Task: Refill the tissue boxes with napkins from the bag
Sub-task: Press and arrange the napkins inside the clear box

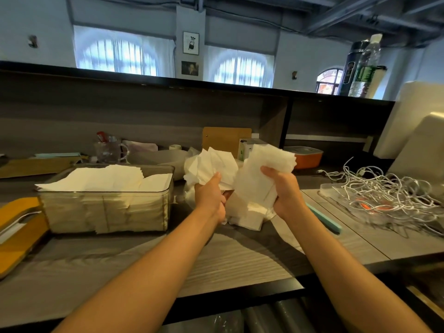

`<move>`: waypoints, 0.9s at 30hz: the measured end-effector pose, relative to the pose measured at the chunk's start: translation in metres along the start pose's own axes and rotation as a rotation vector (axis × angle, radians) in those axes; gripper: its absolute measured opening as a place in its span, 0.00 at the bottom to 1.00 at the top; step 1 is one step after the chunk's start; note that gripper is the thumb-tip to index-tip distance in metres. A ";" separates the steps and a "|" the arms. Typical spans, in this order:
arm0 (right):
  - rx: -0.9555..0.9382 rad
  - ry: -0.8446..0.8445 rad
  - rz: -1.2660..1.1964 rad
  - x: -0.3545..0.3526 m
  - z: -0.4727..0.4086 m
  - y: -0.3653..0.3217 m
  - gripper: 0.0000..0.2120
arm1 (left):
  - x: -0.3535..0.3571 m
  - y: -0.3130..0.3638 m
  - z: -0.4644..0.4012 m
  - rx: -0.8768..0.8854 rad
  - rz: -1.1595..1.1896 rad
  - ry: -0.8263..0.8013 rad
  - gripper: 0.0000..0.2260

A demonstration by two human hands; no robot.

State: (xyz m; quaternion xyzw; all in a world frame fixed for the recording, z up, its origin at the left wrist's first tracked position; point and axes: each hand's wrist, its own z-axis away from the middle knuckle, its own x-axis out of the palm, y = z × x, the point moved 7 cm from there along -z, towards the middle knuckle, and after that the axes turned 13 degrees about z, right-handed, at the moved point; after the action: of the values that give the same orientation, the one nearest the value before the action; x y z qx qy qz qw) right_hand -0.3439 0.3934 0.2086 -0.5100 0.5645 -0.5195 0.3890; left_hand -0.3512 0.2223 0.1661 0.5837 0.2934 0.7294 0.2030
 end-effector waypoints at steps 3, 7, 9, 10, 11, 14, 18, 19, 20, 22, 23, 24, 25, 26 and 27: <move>-0.104 -0.201 -0.235 0.009 0.014 -0.021 0.13 | 0.005 -0.006 0.008 -0.121 0.075 -0.048 0.13; -0.098 -0.319 -0.183 0.025 0.020 -0.017 0.14 | 0.017 -0.012 0.022 -0.190 0.077 -0.182 0.09; -0.015 -0.266 -0.084 0.030 0.016 0.000 0.19 | 0.020 -0.016 0.022 -0.155 0.045 -0.255 0.10; 0.018 -0.239 -0.051 0.030 0.015 0.005 0.21 | 0.021 -0.015 0.024 -0.131 0.023 -0.278 0.10; 0.046 -0.227 -0.037 0.031 0.014 0.009 0.21 | 0.022 -0.016 0.024 -0.114 0.010 -0.293 0.09; 0.151 -0.289 -0.115 0.032 0.012 0.016 0.24 | 0.024 -0.016 0.029 -0.126 0.016 -0.329 0.12; 0.229 -0.310 -0.134 0.032 0.013 0.019 0.28 | 0.027 -0.009 0.030 -0.024 -0.085 -0.353 0.17; 0.207 -0.306 -0.132 0.032 0.014 0.018 0.28 | 0.027 -0.005 0.028 0.047 -0.140 -0.345 0.16; 0.185 -0.276 -0.142 0.031 0.012 0.017 0.28 | 0.027 -0.002 0.027 0.096 -0.168 -0.335 0.16; 0.138 -0.190 -0.191 0.022 0.009 0.014 0.29 | 0.025 0.003 0.023 0.144 -0.160 -0.306 0.18; 0.117 -0.158 -0.245 0.016 0.008 0.011 0.29 | 0.024 0.005 0.021 0.157 -0.160 -0.294 0.18; 0.097 -0.152 -0.316 0.012 0.008 0.006 0.26 | 0.023 0.006 0.020 0.149 -0.152 -0.289 0.19; 0.087 -0.167 -0.381 0.010 0.008 0.003 0.23 | 0.022 0.003 0.017 0.132 -0.163 -0.287 0.20; 0.080 -0.198 -0.419 0.010 0.011 0.000 0.20 | 0.022 0.001 0.019 0.119 -0.185 -0.297 0.21; 0.075 -0.229 -0.417 0.013 0.015 -0.003 0.18 | 0.023 -0.003 0.019 0.104 -0.216 -0.318 0.18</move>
State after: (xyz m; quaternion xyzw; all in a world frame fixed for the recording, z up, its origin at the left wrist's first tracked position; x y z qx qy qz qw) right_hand -0.3313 0.3778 0.2100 -0.6562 0.3795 -0.5480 0.3536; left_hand -0.3381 0.2425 0.1839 0.6665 0.3559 0.5857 0.2935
